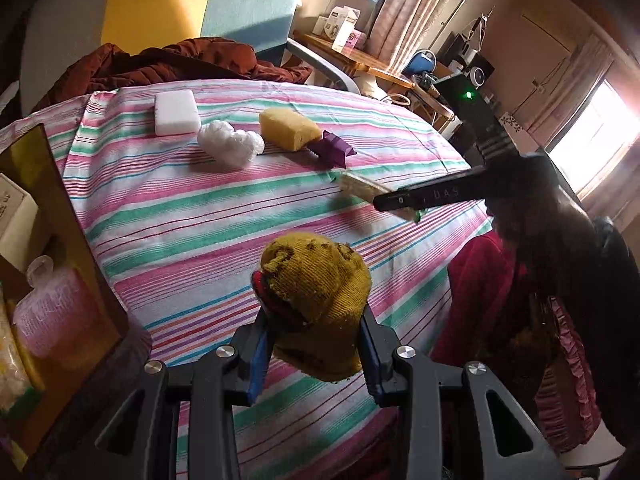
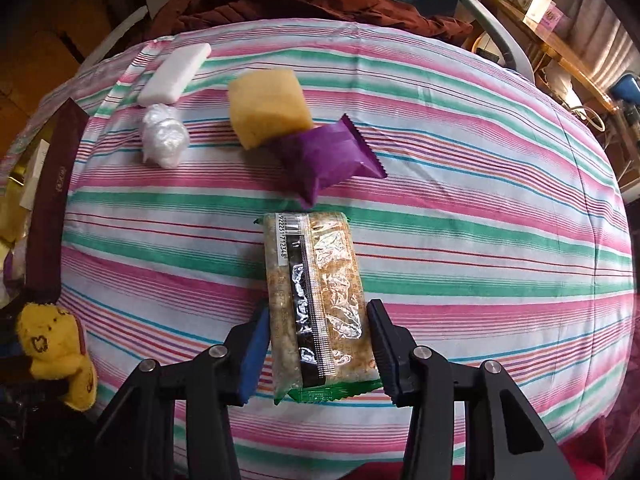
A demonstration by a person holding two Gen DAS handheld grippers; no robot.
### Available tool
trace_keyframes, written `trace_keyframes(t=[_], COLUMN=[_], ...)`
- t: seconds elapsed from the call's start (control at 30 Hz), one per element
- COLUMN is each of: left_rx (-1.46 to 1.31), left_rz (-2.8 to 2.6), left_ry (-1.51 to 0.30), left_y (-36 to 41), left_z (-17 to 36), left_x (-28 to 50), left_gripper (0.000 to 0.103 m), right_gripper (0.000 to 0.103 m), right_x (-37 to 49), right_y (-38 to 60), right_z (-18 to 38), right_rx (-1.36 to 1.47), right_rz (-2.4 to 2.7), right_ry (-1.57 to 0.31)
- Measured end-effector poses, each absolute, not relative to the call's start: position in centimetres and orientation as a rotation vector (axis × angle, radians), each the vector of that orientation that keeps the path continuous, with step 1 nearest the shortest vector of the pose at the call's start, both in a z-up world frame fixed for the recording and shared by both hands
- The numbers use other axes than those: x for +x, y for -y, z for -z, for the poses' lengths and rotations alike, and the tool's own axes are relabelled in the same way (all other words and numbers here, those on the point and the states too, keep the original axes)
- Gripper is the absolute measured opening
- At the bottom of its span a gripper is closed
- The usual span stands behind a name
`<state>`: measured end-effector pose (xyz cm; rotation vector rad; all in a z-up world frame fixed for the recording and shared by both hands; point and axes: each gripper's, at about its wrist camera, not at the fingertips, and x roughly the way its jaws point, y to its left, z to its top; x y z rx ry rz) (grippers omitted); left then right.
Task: Organize objects
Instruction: 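Grasp the clear cracker pack with the right gripper while the left holds the glove, then lower the glove into the gold tray with left while right lowers the cracker pack in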
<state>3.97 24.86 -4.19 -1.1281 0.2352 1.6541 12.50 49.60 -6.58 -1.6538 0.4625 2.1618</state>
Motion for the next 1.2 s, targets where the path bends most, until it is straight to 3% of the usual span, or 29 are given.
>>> trace_keyframes(t=[0.67,0.87,1.2], left_rx=[-1.090,-1.064,-0.932], left_rz=[-1.769,-1.857,-2.141], left_ry=[-0.115,-0.080,-0.169], left_y=[-18.2,-15.8,-12.0], left_z=[1.8,0.6,-1.7], left_x=[2.7,1.9,1.3], left_gripper=[0.038,0.038,0.038], right_gripper=[0.048,0.048,0.048], right_x=[14.0,12.0,9.6], right_y=[-40.3,-37.2,-30.6], right_z=[4.0,2.5,0.6], right_rx=[-1.467,-1.413,-1.270], right_rz=[-2.408,-2.513,-2.655], right_ry=[-0.839,-0.822,-0.592])
